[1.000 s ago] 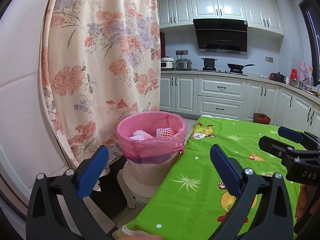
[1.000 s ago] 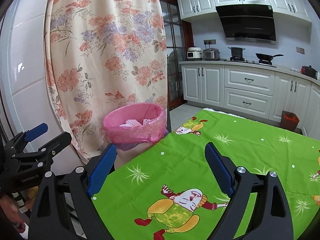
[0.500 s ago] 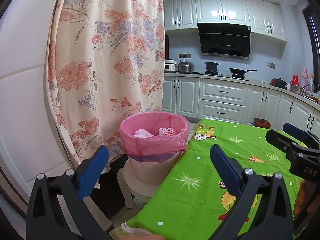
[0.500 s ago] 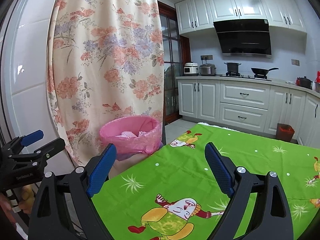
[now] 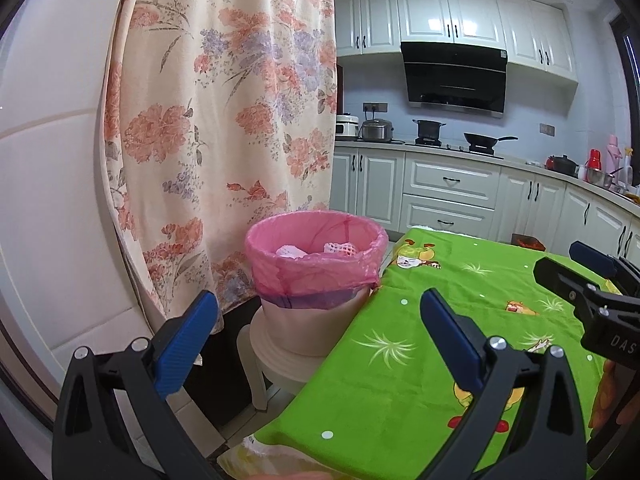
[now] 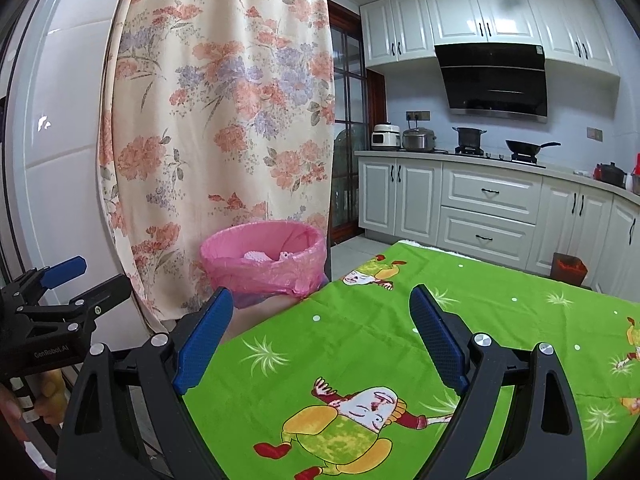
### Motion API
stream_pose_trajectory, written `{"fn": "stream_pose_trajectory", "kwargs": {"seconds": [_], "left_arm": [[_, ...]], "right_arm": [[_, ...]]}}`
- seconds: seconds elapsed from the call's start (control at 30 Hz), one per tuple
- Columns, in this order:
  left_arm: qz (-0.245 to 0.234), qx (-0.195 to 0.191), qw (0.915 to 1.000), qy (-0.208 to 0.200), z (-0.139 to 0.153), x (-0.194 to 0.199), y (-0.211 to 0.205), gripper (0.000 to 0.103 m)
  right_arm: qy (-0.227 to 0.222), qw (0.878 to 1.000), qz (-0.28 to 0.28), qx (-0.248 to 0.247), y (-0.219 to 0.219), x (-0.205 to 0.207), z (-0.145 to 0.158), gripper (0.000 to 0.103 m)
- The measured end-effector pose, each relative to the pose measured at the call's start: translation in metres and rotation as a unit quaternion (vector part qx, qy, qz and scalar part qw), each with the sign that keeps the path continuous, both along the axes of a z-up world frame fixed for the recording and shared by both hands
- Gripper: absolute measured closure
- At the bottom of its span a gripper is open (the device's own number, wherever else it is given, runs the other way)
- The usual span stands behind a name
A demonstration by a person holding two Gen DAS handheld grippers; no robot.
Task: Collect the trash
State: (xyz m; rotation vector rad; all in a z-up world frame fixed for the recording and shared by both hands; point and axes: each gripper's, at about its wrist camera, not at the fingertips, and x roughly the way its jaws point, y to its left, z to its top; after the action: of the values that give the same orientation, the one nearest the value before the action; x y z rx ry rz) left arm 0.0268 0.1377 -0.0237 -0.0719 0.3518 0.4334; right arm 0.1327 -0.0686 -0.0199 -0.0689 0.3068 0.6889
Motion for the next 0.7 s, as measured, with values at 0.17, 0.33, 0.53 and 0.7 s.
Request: {"fn": "stream_pose_trajectory", "kwargs": {"seconds": [0.17, 0.33, 0.53, 0.7], "left_arm": [[0.002, 0.002, 1.0000, 0.001, -0.0030, -0.0001, -0.0009, 0.005], [0.003, 0.000, 1.0000, 0.001, -0.0043, -0.0004, -0.0005, 0.005], [0.004, 0.001, 1.0000, -0.003, -0.0048, -0.0007, -0.0004, 0.005], [0.005, 0.002, 1.0000, -0.006, -0.0039, -0.0022, -0.0004, 0.005]], "right_arm": [[-0.001, 1.000, 0.005, 0.003, 0.0019, -0.0009, -0.0032, 0.018], [-0.003, 1.000, 0.008, 0.003, 0.0036, -0.0015, -0.0068, 0.018], [-0.007, 1.000, 0.010, 0.013, 0.0017, -0.0026, -0.0092, 0.018], [-0.010, 1.000, 0.011, 0.015, 0.0017, -0.0045, -0.0093, 0.018]]}}
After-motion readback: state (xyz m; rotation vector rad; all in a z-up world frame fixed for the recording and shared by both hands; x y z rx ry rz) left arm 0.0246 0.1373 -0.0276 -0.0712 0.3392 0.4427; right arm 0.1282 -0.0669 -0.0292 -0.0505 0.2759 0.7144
